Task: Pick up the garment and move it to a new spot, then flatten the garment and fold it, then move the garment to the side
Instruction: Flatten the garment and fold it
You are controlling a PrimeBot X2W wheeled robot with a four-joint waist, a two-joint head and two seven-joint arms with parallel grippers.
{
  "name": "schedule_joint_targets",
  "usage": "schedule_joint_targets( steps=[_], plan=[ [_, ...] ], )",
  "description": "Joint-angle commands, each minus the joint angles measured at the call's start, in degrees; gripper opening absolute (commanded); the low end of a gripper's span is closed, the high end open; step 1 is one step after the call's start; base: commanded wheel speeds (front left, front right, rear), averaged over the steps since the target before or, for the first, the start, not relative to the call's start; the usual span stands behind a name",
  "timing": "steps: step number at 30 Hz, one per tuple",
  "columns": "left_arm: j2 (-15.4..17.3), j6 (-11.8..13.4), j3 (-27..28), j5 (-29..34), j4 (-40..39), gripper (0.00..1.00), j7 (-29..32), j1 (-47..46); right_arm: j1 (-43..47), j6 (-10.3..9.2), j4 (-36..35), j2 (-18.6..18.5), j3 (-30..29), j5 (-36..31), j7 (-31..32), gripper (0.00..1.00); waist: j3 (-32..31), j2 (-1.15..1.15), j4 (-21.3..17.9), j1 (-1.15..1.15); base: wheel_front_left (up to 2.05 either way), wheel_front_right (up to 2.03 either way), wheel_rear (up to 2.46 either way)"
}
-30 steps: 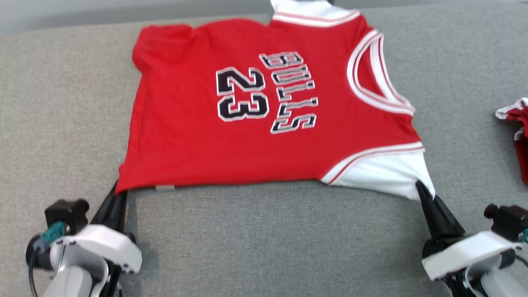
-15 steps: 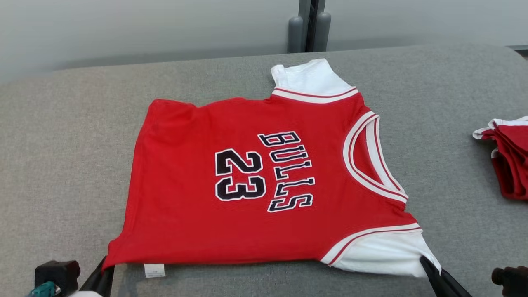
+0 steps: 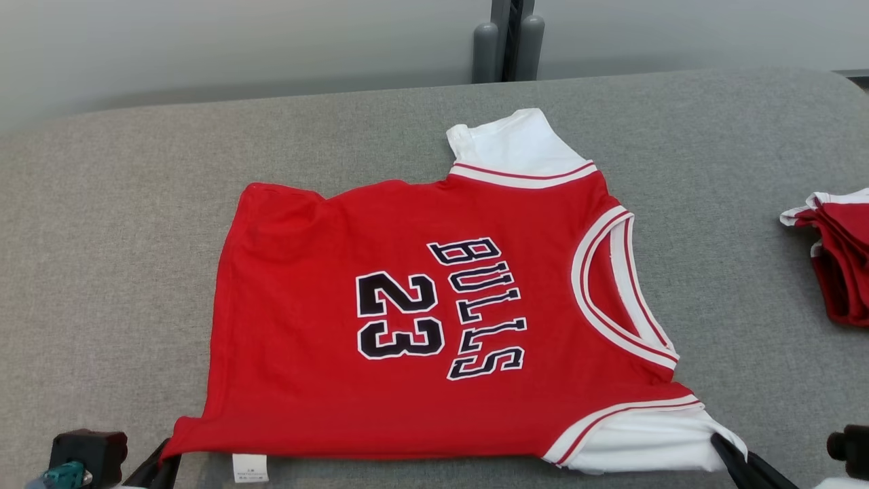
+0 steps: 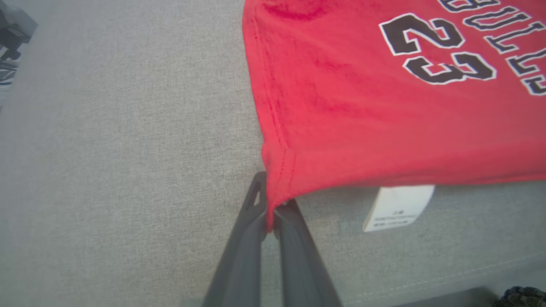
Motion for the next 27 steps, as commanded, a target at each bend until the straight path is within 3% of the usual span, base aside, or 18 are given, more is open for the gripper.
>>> schedule_joint_targets(
  steps=[1,12,22,23,24,25,26,27],
  plan=[
    [0.9,-0.5,0.2,-0.5,0.1,0.0,0.7,-1.8,-1.6,-0.04,-0.1,-0.2,-0.6,-0.7,1.5,0.0,0.9,0.0,0.1,0.0,0.0,0.0,0.0],
    [3.5,-5.8,-2.2,-4.3,4.1,0.0,9.1,-12.7,-20.4,-0.03,3.0,-4.8,1.6,-0.8,13.7,0.0,9.5,0.0,0.6,0.0,0.0,0.0,0.0],
    [1.6,-8.7,-4.0,-5.3,10.4,0.0,9.2,-21.5,-30.8,-0.03,10.5,-6.2,5.4,0.4,12.8,0.0,13.7,0.0,1.7,0.0,0.0,0.0,0.0],
    [1.4,-9.0,-4.2,-5.2,11.0,0.21,8.9,-22.2,-31.1,-0.03,11.1,-6.3,5.6,0.5,12.3,0.0,14.0,0.0,1.7,0.0,0.0,0.0,0.0],
    [1.2,-9.1,-4.2,-4.9,11.6,0.71,8.5,-22.8,-31.5,-0.03,11.8,-6.0,5.7,1.0,11.8,0.0,14.1,0.0,1.6,0.0,0.0,0.0,0.0],
    [0.9,-9.2,-4.3,-4.7,12.0,1.0,7.8,-23.3,-31.7,-0.03,12.3,-5.9,6.1,1.4,11.2,0.07,14.2,0.0,1.6,0.0,0.0,0.0,0.0],
    [0.2,-9.1,-4.0,-4.7,12.3,1.0,6.6,-23.7,-31.9,-0.03,12.5,-5.7,6.1,2.3,10.3,0.58,14.3,0.0,1.6,0.0,0.0,0.0,0.0],
    [-0.8,-8.5,-3.4,-5.0,12.6,1.0,5.2,-24.1,-32.0,-0.03,12.6,-5.2,6.0,3.4,9.1,1.0,14.5,0.0,1.5,0.0,0.0,0.0,0.0]
  ],
)
